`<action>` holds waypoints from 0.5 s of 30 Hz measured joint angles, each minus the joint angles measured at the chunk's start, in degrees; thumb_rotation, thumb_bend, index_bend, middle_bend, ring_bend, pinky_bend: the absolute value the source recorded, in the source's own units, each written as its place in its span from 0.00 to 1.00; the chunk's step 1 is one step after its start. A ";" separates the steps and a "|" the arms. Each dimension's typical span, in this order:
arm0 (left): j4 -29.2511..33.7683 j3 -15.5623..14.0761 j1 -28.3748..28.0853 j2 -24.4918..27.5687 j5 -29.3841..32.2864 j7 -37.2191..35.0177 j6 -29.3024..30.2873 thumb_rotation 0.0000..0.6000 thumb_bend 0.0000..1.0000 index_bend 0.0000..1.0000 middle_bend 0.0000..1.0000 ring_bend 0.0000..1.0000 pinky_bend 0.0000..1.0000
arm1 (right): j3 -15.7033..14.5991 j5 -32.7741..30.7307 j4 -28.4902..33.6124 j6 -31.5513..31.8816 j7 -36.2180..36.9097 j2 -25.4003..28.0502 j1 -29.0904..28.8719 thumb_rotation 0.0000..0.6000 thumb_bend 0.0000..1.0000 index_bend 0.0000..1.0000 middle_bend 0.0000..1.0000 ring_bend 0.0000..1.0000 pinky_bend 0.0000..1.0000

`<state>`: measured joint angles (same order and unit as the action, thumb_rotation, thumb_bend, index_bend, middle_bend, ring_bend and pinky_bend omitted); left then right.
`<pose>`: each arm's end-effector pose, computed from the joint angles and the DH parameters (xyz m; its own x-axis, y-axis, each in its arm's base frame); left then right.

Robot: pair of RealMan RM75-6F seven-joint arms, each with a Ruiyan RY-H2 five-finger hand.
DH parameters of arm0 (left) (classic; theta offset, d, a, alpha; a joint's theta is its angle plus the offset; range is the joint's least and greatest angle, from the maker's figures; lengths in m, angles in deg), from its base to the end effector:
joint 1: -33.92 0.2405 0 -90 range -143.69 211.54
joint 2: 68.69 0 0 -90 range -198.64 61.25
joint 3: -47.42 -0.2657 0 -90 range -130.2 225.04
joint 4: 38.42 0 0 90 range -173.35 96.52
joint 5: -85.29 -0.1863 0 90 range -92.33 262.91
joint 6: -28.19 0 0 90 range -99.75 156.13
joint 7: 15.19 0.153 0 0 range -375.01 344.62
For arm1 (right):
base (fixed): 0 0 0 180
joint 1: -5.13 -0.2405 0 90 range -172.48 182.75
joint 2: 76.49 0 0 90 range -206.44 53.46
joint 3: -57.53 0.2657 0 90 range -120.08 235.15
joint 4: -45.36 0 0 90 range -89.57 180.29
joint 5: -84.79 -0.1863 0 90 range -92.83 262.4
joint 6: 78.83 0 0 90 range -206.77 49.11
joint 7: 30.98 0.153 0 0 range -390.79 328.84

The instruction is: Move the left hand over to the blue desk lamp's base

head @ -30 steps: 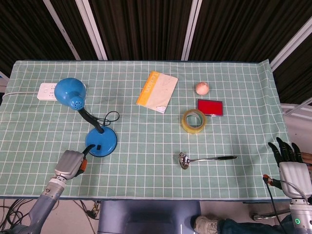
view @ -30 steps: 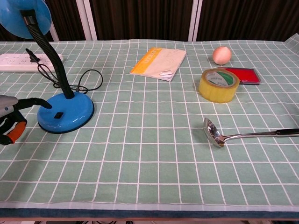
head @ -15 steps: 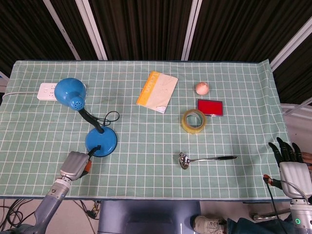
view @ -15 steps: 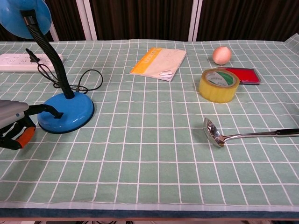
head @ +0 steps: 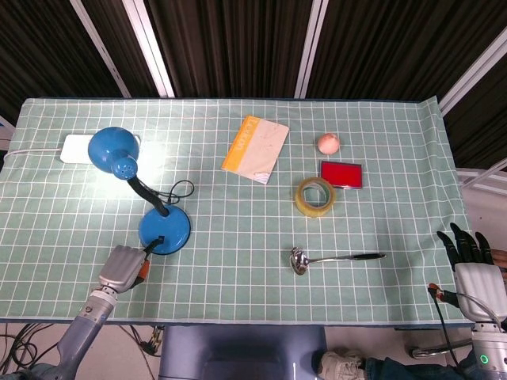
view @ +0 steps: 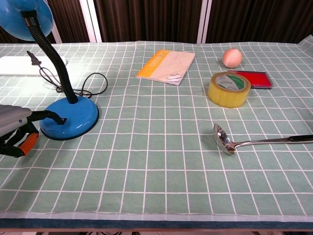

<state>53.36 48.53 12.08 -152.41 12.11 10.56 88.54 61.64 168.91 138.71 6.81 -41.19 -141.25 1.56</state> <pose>-0.2503 0.2429 0.0139 0.5233 0.3686 0.7683 0.8509 -0.2746 -0.4478 -0.3128 -0.1854 0.1863 0.5244 0.0112 0.8514 -0.8509 0.0428 0.5236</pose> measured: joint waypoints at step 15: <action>2.68 0.02 1.55 1.31 -4.71 1.71 9.24 1.00 0.53 0.16 0.34 0.35 0.33 | 0.41 -0.33 0.36 0.25 -0.70 -0.50 -0.07 1.00 0.17 0.13 0.04 0.11 0.00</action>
<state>56.04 48.55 13.63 -151.10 7.40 12.27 97.78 62.04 168.58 139.07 7.06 -41.89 -141.75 1.48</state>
